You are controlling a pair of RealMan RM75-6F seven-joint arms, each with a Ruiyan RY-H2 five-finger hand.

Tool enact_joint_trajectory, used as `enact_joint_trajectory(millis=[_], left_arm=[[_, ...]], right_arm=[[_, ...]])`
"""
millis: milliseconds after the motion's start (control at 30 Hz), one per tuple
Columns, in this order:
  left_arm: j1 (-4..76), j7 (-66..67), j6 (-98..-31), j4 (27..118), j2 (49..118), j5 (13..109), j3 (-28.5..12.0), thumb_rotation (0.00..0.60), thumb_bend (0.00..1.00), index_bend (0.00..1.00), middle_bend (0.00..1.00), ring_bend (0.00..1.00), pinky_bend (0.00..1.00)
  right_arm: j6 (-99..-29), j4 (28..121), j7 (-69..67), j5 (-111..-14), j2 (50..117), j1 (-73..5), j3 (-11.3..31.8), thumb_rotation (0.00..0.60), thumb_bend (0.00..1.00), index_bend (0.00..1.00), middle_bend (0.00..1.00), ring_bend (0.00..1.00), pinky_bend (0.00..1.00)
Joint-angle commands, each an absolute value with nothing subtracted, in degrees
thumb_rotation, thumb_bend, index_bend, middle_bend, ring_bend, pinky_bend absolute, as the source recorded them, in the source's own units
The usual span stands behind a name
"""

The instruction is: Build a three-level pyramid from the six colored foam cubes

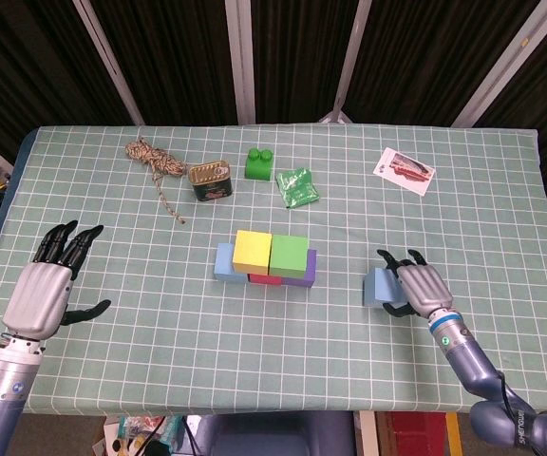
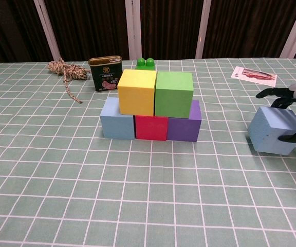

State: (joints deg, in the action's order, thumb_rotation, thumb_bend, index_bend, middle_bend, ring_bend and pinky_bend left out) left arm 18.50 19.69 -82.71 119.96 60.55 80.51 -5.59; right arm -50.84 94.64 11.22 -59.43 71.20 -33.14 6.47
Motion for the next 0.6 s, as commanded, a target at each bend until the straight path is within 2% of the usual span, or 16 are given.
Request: enact_joint_trajectory(millis=[33, 100, 167, 367, 467, 600], left_arm=[[18.4, 19.6, -82.6, 119.9, 60.5, 80.5, -5.7, 0.600, 0.07, 0.01, 0.13, 0.00, 0.01], [18.4, 19.6, -82.4, 119.8, 60.5, 80.4, -5.7, 0.600, 0.07, 0.01, 0.13, 0.00, 0.01], [18.4, 19.6, -82.3, 119.8, 60.4, 80.4, -5.8, 0.600, 0.07, 0.01, 0.13, 0.00, 0.01], [18.3, 19.6, -82.0, 119.8, 60.5, 80.4, -5.9, 0.600, 0.07, 0.01, 0.13, 0.00, 0.01], [18.2, 19.7, -81.8, 119.8, 60.5, 80.4, -6.0, 0.600, 0.07, 0.01, 0.13, 0.00, 0.01], [18.2, 19.6, -81.6, 119.8, 60.5, 80.5, -6.1, 0.600, 0.07, 0.01, 0.13, 0.00, 0.01]], right_arm=[[-50.9, 94.5, 11.7, -58.8, 71.5, -33.3, 6.4, 0.600, 0.31, 0.00, 0.35, 0.22, 0.00], [-51.0, 94.4, 11.9, -58.5, 71.6, -33.3, 6.3, 0.600, 0.31, 0.00, 0.31, 0.18, 0.00], [-51.1, 94.4, 12.1, -58.2, 71.7, -33.3, 6.2, 0.600, 0.31, 0.00, 0.22, 0.14, 0.00], [-51.7, 95.1, 13.0, -57.3, 71.6, -33.2, 6.1, 0.600, 0.31, 0.00, 0.06, 0.07, 0.00], [-51.7, 95.9, 13.5, -56.5, 71.3, -33.3, 6.0, 0.600, 0.31, 0.00, 0.01, 0.04, 0.00], [-51.5, 97.6, 13.6, -55.1, 70.4, -33.3, 6.1, 0.600, 0.31, 0.00, 0.01, 0.03, 0.00]])
